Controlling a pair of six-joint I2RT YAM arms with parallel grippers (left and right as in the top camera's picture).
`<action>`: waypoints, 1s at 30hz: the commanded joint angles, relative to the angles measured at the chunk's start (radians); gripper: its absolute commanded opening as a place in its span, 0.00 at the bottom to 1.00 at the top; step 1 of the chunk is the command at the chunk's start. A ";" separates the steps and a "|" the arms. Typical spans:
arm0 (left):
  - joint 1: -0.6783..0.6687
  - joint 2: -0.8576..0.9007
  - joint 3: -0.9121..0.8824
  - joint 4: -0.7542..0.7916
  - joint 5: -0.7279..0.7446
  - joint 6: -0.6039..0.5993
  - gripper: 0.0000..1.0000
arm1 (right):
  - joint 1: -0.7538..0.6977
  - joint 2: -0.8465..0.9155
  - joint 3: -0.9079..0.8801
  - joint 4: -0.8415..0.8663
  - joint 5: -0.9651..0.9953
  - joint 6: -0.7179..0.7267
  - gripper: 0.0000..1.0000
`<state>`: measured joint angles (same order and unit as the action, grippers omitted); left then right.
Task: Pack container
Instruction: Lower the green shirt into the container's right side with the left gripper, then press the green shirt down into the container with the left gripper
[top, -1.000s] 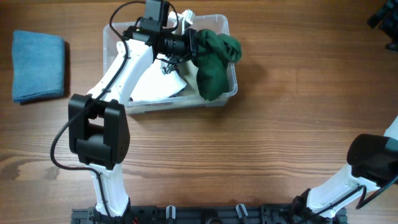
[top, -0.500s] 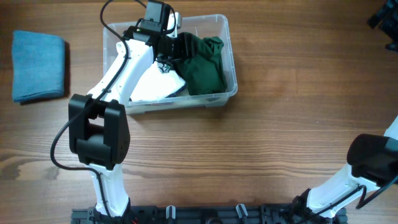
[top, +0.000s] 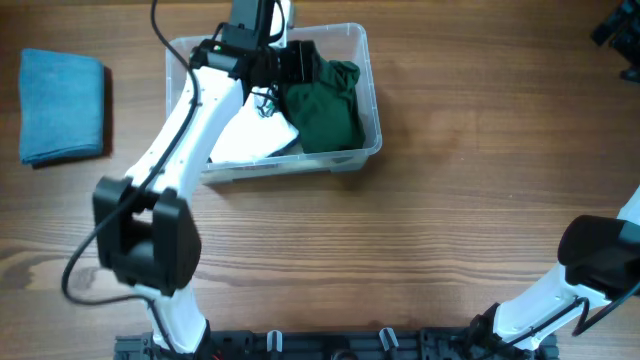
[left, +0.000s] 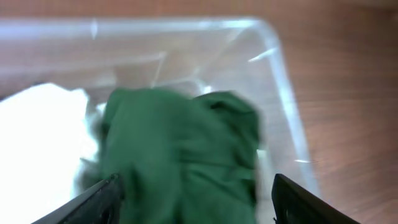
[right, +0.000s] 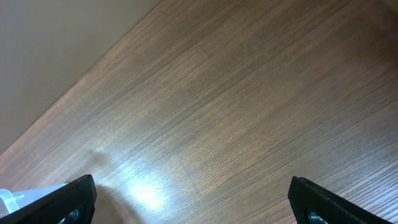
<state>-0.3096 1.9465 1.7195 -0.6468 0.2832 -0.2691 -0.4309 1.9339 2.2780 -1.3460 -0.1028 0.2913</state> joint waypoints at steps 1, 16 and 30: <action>-0.044 -0.103 0.003 0.005 -0.012 0.043 0.76 | 0.001 0.006 0.001 0.002 0.010 0.007 1.00; -0.135 0.008 0.002 -0.109 -0.338 0.087 0.17 | 0.001 0.006 0.001 0.001 0.010 0.007 1.00; -0.137 0.311 0.002 -0.063 -0.461 0.082 0.04 | 0.001 0.006 0.001 0.002 0.010 0.008 1.00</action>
<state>-0.4442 2.1807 1.7195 -0.7147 -0.1295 -0.1879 -0.4309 1.9335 2.2784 -1.3460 -0.1028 0.2913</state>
